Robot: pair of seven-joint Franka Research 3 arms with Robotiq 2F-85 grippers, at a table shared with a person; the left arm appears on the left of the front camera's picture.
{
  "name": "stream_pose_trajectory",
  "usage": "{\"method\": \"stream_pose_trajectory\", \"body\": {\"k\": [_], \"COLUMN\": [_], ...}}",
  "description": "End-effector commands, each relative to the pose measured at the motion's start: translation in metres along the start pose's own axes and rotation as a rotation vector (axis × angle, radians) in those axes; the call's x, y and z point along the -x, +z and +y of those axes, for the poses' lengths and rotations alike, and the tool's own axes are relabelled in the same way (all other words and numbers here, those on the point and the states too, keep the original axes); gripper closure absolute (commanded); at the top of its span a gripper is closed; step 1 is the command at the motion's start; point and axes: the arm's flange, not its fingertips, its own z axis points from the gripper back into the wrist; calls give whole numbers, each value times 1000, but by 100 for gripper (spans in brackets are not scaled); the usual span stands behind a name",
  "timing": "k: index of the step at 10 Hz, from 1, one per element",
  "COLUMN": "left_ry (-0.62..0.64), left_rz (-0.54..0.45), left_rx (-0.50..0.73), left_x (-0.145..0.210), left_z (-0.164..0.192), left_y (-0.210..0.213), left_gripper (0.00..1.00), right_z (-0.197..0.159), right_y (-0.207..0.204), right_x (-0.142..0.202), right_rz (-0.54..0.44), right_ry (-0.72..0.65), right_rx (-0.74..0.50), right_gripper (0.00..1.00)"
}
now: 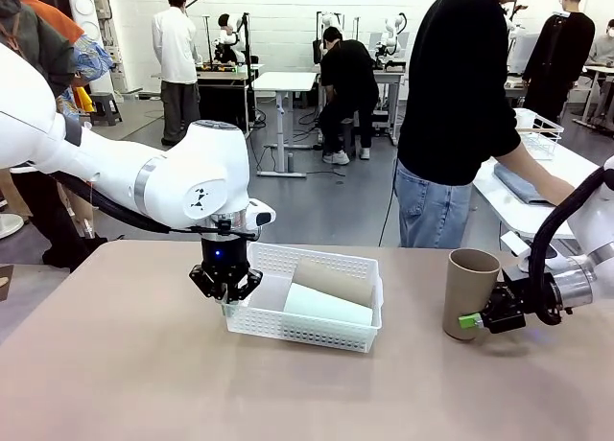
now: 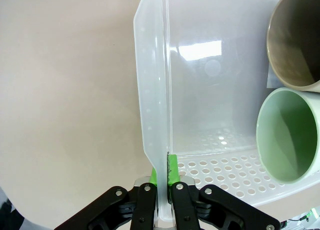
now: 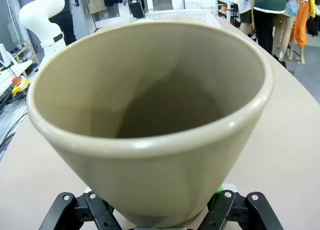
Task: Clean and organize the cups into the basket.
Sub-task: Pick up the Reusable plastic cup from the right side of the table and stack it inside the Organizing basket in the center of the table.
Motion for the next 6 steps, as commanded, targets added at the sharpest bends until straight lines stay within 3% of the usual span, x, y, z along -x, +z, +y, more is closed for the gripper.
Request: {"method": "stream_pose_trajectory", "body": {"k": [1, 2, 3, 6], "left_ry": [1, 1, 1, 1], "left_rz": [-3, -3, -3, -3], "left_rx": [2, 2, 2, 2], "left_x": [0, 0, 0, 0], "left_z": [0, 0, 0, 0], "left_y": [1, 1, 1, 1], "left_gripper": [95, 95, 95, 95], "right_z": [7, 17, 29, 50], "right_y": [2, 2, 1, 8], "right_x": [-8, -29, -63, -148], "right_rz": [-2, 43, 114, 107], "right_ry": [8, -1, -32, -41], "right_rx": [-16, 5, 15, 30], "right_gripper": [100, 79, 35, 35]}}
